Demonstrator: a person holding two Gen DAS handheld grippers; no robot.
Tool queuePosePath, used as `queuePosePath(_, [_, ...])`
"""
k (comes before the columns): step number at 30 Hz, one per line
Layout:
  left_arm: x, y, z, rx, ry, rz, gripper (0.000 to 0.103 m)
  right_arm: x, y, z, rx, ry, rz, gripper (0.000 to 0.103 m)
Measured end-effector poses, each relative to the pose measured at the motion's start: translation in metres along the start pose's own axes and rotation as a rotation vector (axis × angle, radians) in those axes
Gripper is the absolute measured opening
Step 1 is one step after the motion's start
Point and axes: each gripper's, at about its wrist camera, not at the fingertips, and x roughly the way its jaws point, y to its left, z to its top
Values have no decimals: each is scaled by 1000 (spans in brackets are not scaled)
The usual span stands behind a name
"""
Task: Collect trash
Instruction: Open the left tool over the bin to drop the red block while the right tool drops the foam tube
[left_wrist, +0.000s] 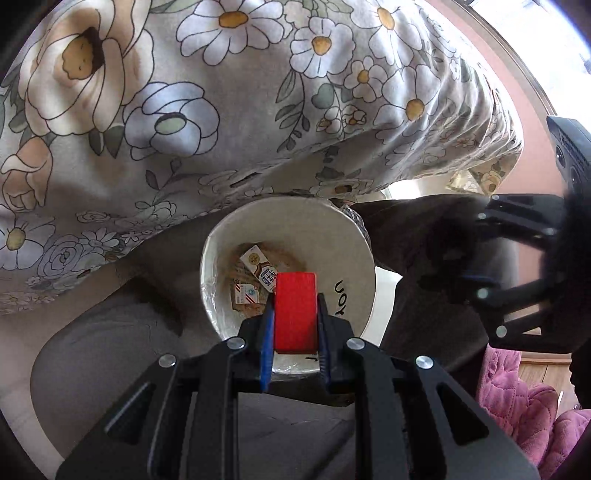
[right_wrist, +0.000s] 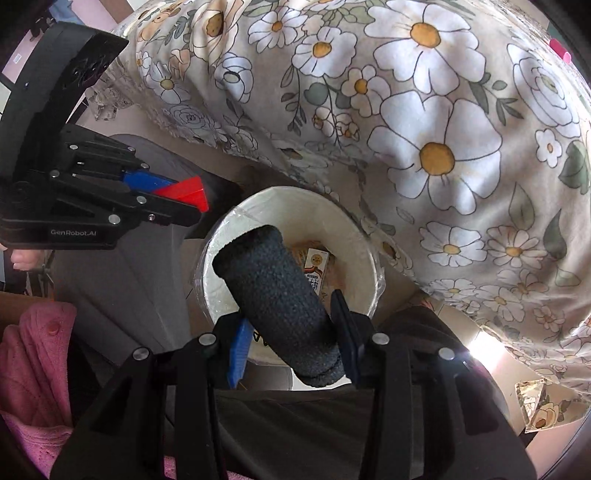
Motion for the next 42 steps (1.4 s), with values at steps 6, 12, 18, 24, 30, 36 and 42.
queuePosePath(6, [28,8,2,-17,49,-1,22,32,-5,-3,29,59,19,42])
queuePosePath(12, [52,12,4,-21,91,-6,22,60,-9,-7,63,107,45,42])
queuePosePath(18, [79,16,6,-32,141,-13,22,87,-14,-13,118,148,81,42])
queuePosePath(24, [104,14,8,-56,182,-31,22,113,-23,-15,173,195,111,42])
queuePosePath(30, [126,14,13,-86,212,-48,22,133,-25,-11,219,245,125,42])
queuePosePath(36, [148,22,14,-125,253,-48,22,161,-28,-10,254,302,134,43])
queuePosePath(42, [162,36,13,-185,288,-44,22,182,-34,-10,290,357,133,43])
